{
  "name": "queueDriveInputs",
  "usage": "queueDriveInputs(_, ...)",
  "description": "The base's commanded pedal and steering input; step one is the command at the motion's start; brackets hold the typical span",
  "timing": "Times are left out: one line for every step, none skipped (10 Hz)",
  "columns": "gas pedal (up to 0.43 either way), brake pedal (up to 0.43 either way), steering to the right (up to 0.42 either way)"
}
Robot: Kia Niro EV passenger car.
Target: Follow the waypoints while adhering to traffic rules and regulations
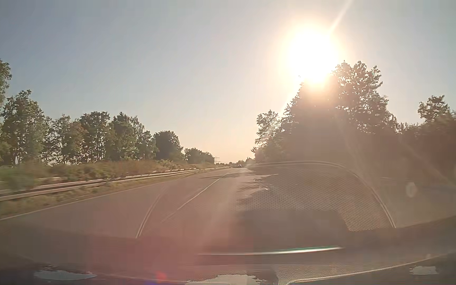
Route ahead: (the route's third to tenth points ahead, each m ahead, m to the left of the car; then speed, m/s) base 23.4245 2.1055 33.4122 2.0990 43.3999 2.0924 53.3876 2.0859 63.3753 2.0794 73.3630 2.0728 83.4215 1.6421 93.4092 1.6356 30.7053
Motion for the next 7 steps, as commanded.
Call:
queueDriveInputs(0.28, 0.0, -0.002)
queueDriveInputs(0.28, 0.0, -0.002)
queueDriveInputs(0.28, 0.0, -0.001)
queueDriveInputs(0.28, 0.0, -0.001)
queueDriveInputs(0.28, 0.0, -0.001)
queueDriveInputs(0.28, 0.0, -0.001)
queueDriveInputs(0.28, 0.0, 0.0)
